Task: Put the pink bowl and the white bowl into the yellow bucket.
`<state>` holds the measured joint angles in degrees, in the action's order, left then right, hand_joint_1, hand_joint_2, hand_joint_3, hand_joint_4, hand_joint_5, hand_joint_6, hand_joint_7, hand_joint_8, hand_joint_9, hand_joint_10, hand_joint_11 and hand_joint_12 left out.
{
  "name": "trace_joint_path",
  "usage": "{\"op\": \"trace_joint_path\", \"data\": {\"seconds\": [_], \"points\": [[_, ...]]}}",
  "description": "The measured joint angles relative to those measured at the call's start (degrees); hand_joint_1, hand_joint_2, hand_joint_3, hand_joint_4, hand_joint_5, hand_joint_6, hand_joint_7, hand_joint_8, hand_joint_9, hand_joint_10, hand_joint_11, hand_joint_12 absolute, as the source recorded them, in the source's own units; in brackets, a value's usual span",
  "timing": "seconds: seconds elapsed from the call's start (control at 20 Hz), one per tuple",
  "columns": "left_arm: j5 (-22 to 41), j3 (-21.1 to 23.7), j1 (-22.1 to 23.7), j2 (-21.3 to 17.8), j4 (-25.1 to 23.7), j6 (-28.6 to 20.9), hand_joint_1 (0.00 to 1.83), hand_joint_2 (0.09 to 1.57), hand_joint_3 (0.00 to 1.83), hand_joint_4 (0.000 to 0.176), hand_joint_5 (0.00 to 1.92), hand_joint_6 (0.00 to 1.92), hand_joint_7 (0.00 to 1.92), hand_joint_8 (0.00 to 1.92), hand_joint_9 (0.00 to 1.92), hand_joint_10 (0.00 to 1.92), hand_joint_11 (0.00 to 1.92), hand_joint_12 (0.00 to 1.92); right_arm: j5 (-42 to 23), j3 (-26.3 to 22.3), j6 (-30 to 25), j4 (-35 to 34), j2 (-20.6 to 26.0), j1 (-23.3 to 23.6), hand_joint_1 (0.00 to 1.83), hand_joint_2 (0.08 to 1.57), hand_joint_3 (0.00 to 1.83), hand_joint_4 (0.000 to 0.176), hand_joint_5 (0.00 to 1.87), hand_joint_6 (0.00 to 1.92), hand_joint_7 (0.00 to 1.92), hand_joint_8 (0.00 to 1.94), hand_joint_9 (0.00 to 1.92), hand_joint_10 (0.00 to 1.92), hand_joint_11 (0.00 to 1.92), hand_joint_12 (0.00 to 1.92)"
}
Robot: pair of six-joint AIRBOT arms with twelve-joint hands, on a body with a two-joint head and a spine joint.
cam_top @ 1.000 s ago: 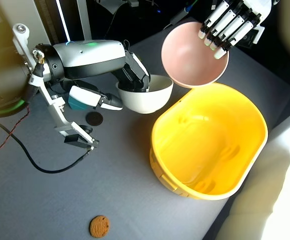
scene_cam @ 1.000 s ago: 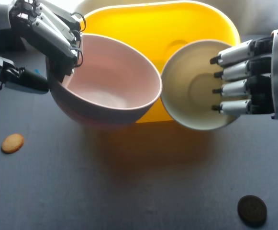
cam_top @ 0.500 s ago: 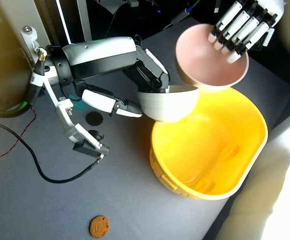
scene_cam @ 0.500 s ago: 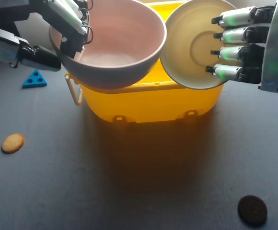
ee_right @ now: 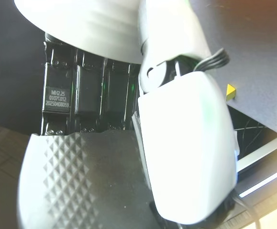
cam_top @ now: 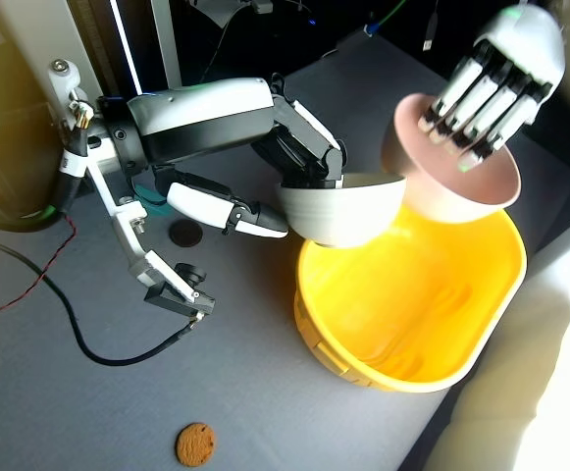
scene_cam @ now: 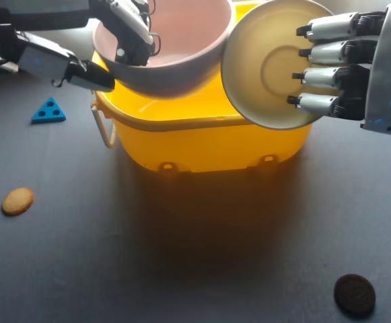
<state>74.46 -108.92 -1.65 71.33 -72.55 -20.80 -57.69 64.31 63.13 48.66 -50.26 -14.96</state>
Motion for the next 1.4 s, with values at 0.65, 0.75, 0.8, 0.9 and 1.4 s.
{"op": "trace_joint_path", "data": {"seconds": [0.65,0.75,0.8,0.9,1.4], "points": [[-0.13,-7.37,0.11,4.04,-0.52,0.11,1.38,1.11,0.0,0.0,0.92,1.03,1.04,1.06,0.88,1.05,0.61,0.94,3.69,8.41,-5.53,-15.3,-5.81,-3.69,1.4,1.03,0.0,0.0,1.08,0.75,1.15,0.7,1.15,0.82,0.97,1.03],[0.2,-7.37,0.13,4.22,-0.59,0.04,1.37,1.11,0.0,0.0,0.93,1.03,1.04,1.06,0.87,1.05,0.61,0.94,4.76,10.01,-7.76,-15.5,-7.28,-2.82,1.39,1.04,0.0,0.0,1.06,0.79,1.11,0.76,1.11,0.86,0.93,1.03],[0.31,-7.58,0.15,4.22,-0.59,0.0,1.37,1.12,0.0,0.0,0.9,1.08,1.01,1.09,0.84,1.1,0.59,0.97,5.49,11.06,-8.96,-15.87,-7.72,-2.67,1.39,1.04,0.0,0.0,1.06,0.79,1.11,0.77,1.14,0.83,0.94,1.03],[0.11,-8.04,0.61,4.22,-1.14,0.02,1.37,1.12,0.0,0.0,0.9,1.14,1.01,1.02,0.87,1.08,0.61,0.98,6.27,12.31,-10.01,-16.81,-7.89,-2.29,1.39,1.05,0.0,0.0,1.05,0.82,1.1,0.78,1.11,0.87,0.93,1.03],[0.15,-8.17,1.16,4.81,-2.12,-0.13,1.36,1.16,0.0,0.0,0.8,1.29,0.98,0.99,0.79,1.23,0.5,1.02,7.65,13.16,-10.56,-16.57,-9.42,-0.42,1.4,1.03,0.0,0.0,1.08,0.78,1.14,0.71,1.12,0.83,0.97,0.96]]}}
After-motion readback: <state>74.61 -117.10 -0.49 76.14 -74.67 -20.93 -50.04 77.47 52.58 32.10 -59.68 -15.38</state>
